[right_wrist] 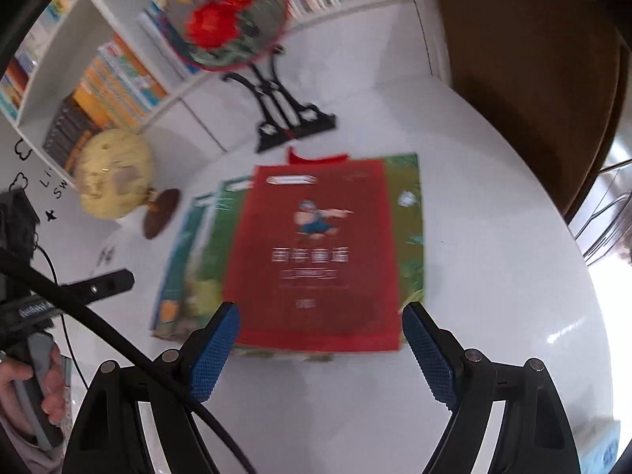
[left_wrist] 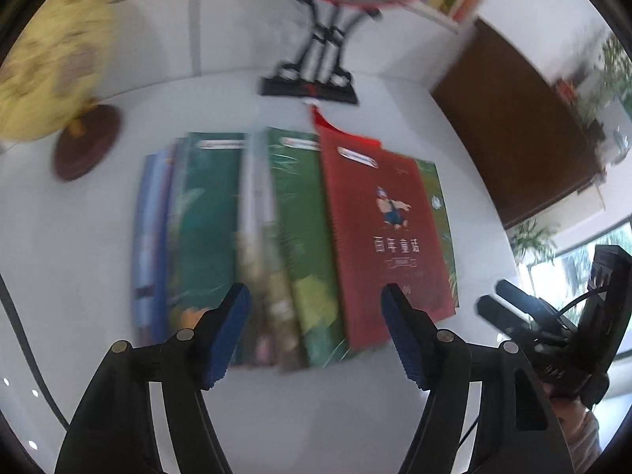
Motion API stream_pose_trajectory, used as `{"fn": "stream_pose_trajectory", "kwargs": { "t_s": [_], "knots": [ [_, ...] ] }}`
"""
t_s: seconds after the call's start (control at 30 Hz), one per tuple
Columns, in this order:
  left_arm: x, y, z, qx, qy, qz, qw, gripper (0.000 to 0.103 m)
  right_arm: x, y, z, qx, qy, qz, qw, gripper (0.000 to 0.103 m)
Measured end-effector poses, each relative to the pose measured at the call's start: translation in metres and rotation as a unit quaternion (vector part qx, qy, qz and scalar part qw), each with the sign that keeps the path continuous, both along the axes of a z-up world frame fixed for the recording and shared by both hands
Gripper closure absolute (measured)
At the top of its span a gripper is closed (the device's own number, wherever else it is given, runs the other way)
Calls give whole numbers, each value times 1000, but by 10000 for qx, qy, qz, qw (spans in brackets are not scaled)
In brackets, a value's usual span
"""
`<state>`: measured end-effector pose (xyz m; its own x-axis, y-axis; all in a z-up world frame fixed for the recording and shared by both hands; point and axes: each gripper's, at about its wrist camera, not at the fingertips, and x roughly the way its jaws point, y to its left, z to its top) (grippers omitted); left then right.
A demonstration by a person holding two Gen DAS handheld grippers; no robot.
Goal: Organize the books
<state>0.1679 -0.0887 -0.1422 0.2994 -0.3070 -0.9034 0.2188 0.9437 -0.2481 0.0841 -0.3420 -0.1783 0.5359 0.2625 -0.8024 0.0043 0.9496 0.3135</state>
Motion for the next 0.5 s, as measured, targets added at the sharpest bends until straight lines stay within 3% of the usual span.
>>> {"fn": "stream_pose_trajectory", "kwargs": {
  "t_s": [0.2, 0.33, 0.5],
  "knots": [
    [20, -47, -32, 184, 171, -319, 9992, 36, 24, -21, -49, 36, 117, 57, 9999, 20],
    [26, -56, -42, 122, 130, -189, 9997, 34, 32, -36, -72, 517, 298, -71, 9982, 18],
    [23, -70, -47, 71, -101, -302, 9995, 10, 32, -41, -80, 873, 17, 30, 9962, 8]
  ]
}}
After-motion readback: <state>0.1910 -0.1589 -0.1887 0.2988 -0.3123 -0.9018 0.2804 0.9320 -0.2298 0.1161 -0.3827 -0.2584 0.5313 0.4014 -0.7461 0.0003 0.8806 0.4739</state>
